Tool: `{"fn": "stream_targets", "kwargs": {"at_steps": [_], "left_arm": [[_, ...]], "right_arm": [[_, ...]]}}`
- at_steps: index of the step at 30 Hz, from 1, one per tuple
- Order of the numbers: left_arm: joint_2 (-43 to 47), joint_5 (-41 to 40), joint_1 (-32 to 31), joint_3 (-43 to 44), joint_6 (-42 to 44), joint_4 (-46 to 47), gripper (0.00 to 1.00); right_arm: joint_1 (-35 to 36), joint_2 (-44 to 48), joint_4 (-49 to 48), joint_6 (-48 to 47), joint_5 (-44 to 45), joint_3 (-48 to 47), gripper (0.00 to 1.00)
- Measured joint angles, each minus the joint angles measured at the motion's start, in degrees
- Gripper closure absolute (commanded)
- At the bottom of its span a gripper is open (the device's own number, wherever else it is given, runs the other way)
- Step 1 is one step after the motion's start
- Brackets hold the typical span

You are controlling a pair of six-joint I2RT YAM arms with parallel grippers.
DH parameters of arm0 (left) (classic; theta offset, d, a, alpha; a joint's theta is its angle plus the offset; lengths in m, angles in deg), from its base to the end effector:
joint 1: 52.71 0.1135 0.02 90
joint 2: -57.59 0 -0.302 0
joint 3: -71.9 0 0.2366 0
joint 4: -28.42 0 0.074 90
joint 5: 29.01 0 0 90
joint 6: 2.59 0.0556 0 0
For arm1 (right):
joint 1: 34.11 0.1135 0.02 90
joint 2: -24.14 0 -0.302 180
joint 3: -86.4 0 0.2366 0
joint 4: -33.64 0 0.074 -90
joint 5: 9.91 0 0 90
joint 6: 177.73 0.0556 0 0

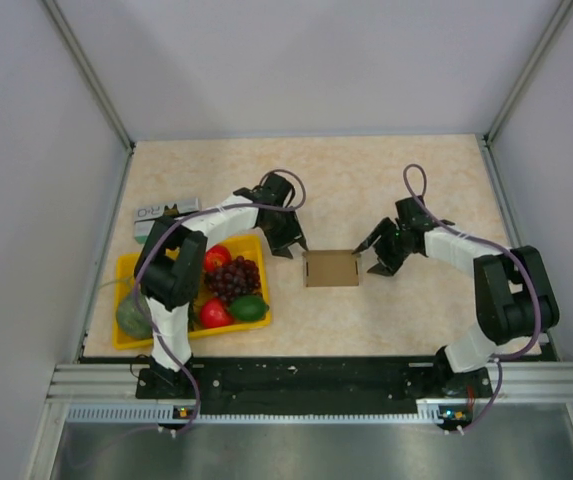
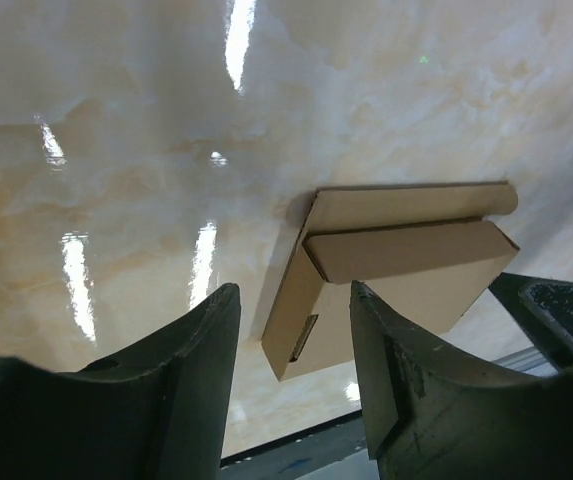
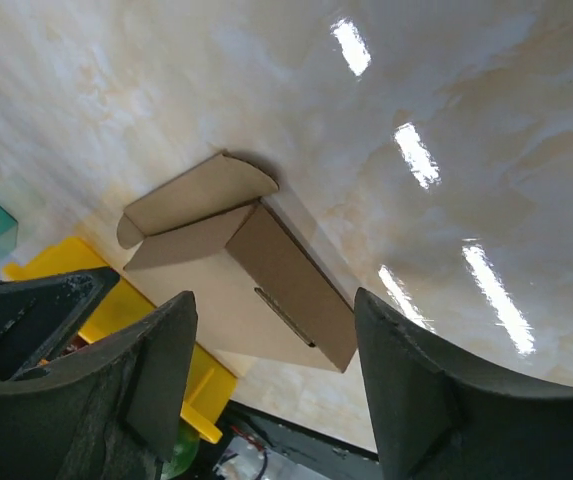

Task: Fold the paper box

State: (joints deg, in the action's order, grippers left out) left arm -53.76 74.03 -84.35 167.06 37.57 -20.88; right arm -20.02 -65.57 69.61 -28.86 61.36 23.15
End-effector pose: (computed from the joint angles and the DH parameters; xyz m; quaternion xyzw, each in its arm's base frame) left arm 0.3428 -0.2259 0.2122 -0.1298 0.9625 -0.2217 0.0874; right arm 0.2759 0.0876 0.1978 0.3292 0.9008 0.2669 0.0951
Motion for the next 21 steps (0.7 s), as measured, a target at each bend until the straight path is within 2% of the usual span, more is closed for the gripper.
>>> {"fn": "stream_targets", "kwargs": {"at_steps": [9, 13, 20, 21], "left_arm": [[-7.0, 2.8, 0.5, 4.5, -10.1, -5.0, 0.46], [-7.8, 3.0, 0.5, 5.1, -13.1, -6.3, 0.47], [-8.2, 3.6, 0.5, 5.4, -16.0, -7.3, 0.48], [-8.2, 3.7, 0.5, 5.4, -16.3, -7.4, 0.48]], "right_arm": [[0.0, -3.4, -1.5, 4.9, 0.2, -0.9, 0.46], [0.0, -6.2, -1.8, 6.0, 0.2, -2.8, 0.51], [0.0, -8.3, -2.5, 7.0, -0.8, -3.7, 0.53], [0.0, -8.3, -2.6, 7.2, -0.9, -3.7, 0.57]]}}
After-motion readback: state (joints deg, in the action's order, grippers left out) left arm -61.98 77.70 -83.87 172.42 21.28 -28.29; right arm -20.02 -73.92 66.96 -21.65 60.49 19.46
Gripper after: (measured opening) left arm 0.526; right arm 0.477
